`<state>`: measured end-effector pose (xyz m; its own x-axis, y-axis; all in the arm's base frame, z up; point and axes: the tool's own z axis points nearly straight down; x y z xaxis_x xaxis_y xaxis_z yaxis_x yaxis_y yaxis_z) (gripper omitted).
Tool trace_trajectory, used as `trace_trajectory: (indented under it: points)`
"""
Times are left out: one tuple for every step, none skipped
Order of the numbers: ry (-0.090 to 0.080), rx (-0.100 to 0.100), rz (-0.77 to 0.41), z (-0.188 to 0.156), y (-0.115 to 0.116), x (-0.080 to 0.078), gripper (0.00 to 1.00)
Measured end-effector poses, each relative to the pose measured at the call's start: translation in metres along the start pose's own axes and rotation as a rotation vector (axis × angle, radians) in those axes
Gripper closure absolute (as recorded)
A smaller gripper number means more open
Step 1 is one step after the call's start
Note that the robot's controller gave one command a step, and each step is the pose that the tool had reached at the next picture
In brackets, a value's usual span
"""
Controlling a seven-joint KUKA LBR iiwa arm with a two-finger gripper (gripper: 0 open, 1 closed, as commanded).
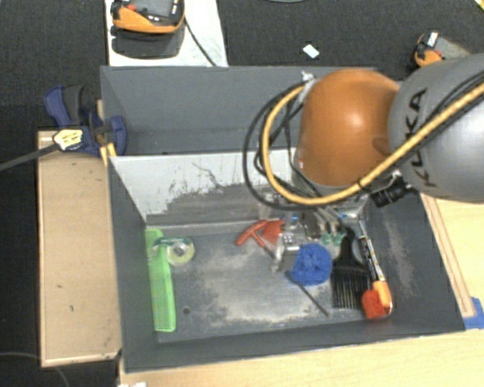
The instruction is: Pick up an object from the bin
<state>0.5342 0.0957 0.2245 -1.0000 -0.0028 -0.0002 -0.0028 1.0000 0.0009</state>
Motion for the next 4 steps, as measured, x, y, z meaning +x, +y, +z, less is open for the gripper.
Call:
trace_trajectory:
  points:
    - [-0.003,0.000,0.002,-0.001,0.000,-0.001,0.00]
    - [-0.009,-0.001,0.052,0.089,-0.075,-0.013,0.00]
    - [-0.012,-0.003,0.019,0.079,-0.104,0.006,0.00]
    - [-0.009,-0.001,0.038,0.117,-0.135,-0.017,0.00]
